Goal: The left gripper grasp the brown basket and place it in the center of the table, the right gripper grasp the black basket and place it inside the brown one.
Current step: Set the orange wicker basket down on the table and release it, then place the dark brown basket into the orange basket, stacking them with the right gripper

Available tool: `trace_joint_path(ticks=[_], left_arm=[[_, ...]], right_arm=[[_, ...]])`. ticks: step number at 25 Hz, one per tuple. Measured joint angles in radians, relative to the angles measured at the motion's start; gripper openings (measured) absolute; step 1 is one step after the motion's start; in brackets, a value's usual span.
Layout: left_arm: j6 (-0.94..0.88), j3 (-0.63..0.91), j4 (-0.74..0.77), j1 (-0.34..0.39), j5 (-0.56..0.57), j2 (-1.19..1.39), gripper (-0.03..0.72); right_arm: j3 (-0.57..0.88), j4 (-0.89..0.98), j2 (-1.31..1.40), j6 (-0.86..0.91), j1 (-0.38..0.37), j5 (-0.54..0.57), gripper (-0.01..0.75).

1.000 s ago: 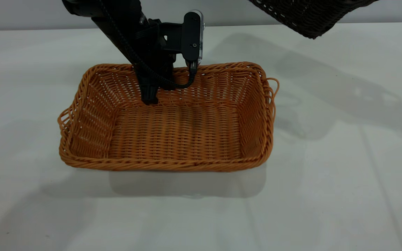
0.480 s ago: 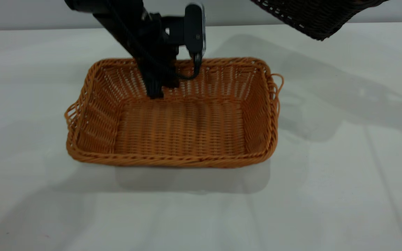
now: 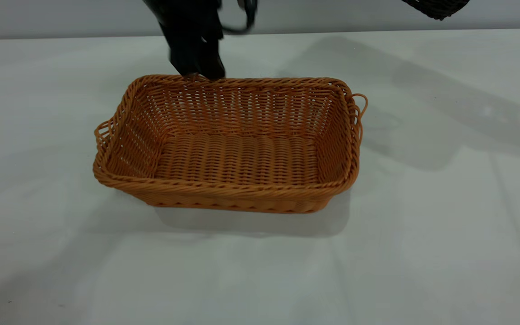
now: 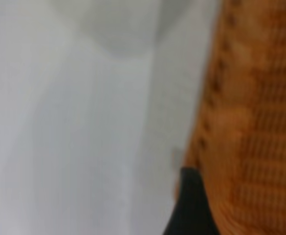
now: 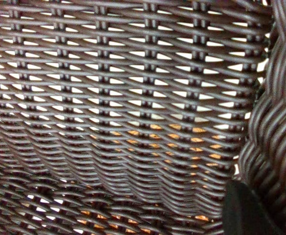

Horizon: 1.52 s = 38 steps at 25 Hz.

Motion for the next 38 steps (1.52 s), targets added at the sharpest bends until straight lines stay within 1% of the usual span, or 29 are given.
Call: trace_joint_path(ticks=[4, 6, 8, 10, 12, 15, 18, 21, 23, 32, 38], left_arm=[[-0.020, 0.000, 0.001, 0.000, 0.238, -0.184, 0.474], [-0.021, 0.000, 0.002, 0.000, 0.328, -0.284, 0.456], [-0.026, 0.000, 0.002, 0.000, 0.392, -0.392, 0.437], [-0.031, 0.000, 0.002, 0.000, 0.410, -0.485, 0.419], [-0.048, 0.000, 0.003, 0.000, 0.411, -0.566, 0.406], [-0.082, 0.000, 0.003, 0.000, 0.410, -0.664, 0.400], [-0.108, 0.000, 0.004, 0.000, 0.410, -0.722, 0.400], [-0.134, 0.000, 0.004, 0.000, 0.410, -0.751, 0.400], [-0.148, 0.000, 0.004, 0.000, 0.412, -0.755, 0.400], [-0.157, 0.013, 0.005, 0.000, 0.436, -0.755, 0.399], [-0.157, 0.013, 0.005, 0.000, 0.436, -0.755, 0.399]], right_arm=[[0.000, -0.031, 0.000, 0.000, 0.003, 0.015, 0.092], [0.000, -0.055, 0.001, 0.000, 0.012, 0.023, 0.092], [0.000, -0.087, 0.002, 0.003, 0.046, 0.026, 0.092], [0.000, -0.127, 0.002, 0.010, 0.104, 0.030, 0.092], [-0.001, -0.166, 0.003, 0.022, 0.185, 0.030, 0.092], [-0.003, -0.228, 0.007, 0.057, 0.334, -0.003, 0.092], [-0.008, -0.267, 0.039, 0.075, 0.442, -0.035, 0.092], [-0.009, -0.276, 0.105, 0.086, 0.494, -0.060, 0.092], [-0.009, -0.278, 0.148, 0.097, 0.505, -0.081, 0.092], [-0.009, -0.295, 0.257, 0.131, 0.504, -0.110, 0.092], [-0.017, -0.449, 0.263, 0.130, 0.504, -0.157, 0.098]])
